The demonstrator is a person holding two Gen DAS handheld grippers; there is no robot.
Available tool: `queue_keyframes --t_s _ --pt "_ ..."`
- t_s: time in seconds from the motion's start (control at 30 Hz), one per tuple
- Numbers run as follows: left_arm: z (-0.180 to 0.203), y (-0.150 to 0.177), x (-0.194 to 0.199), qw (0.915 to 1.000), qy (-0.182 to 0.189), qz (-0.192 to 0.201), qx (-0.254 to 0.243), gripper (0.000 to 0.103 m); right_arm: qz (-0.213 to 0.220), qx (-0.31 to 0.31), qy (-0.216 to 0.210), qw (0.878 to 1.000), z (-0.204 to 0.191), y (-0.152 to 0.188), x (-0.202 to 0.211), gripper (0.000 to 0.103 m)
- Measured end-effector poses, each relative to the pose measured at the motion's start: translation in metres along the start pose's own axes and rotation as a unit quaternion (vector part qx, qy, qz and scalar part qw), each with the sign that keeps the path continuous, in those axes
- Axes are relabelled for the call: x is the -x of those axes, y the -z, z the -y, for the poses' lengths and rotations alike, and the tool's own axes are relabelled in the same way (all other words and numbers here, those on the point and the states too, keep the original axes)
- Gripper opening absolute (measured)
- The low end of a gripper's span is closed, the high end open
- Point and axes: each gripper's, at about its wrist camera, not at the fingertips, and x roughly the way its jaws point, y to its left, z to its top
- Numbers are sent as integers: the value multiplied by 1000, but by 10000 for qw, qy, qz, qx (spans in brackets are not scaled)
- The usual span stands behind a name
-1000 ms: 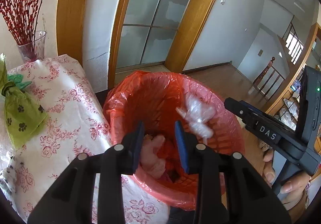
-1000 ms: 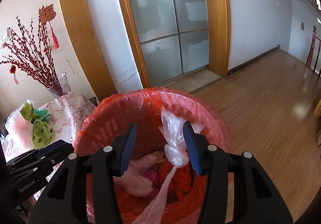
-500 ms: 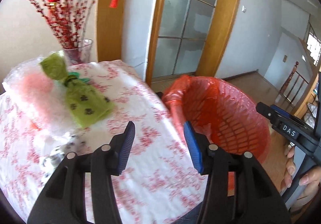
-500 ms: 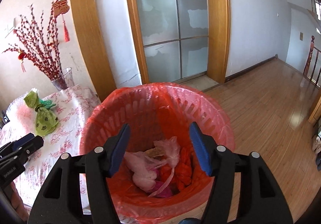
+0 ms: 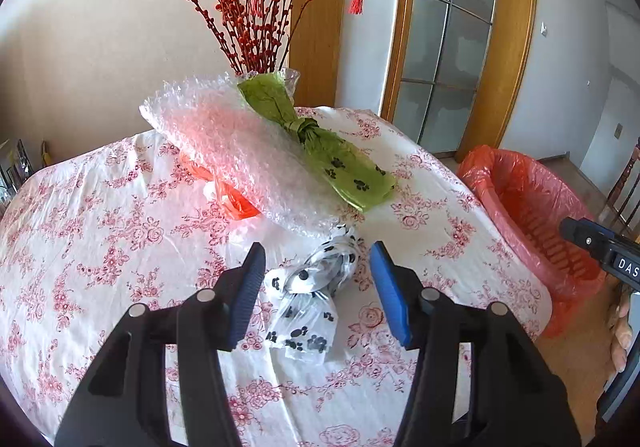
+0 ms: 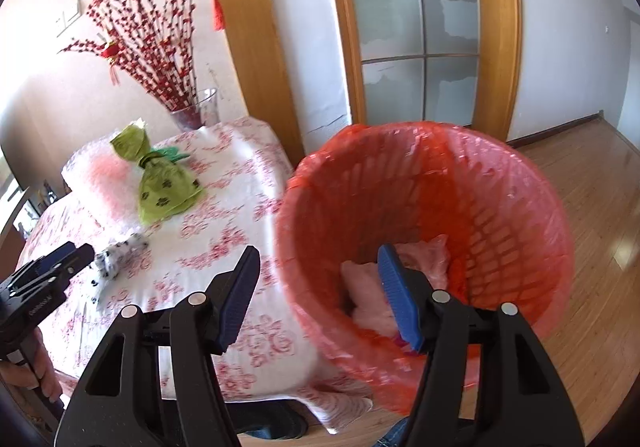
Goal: Collect trash
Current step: 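Grasp the black-spotted white bag with the left tool while the right tool moves toward the green bag, then grasp the green paw-print bag by its knot with the right tool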
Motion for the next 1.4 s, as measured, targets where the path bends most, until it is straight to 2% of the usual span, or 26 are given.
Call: queue_keyframes --t_s 0.23,0.53,0.6,0.63,0.73,1.17,1.4 --pt "3 8 -24 9994 -53 -328 -85 52 -99 226 -162 9996 -24 4 -2 62" --pt "3 13 -38 9983 -138 -557 -95 40 -180 311 -211 9991 -37 7 -8 62" --pt "4 13 -39 9984 -129 -544 -119 30 -189 330 -225 9990 -38 7 -8 62" --pt "3 12 -39 9984 -89 -549 -105 19 -193 342 -232 9990 -38 7 -8 62" --pt "1 11 -38 9985 37 -544 -8 12 -191 379 -248 9988 -41 6 -8 62" --pt "-14 16 -2 9990 365 -115 214 8 -233 552 -318 9977 -53 7 -11 62" --pt "-30 15 23 9985 374 78 391 8 -237 629 -440 9968 -64 3 -13 62"
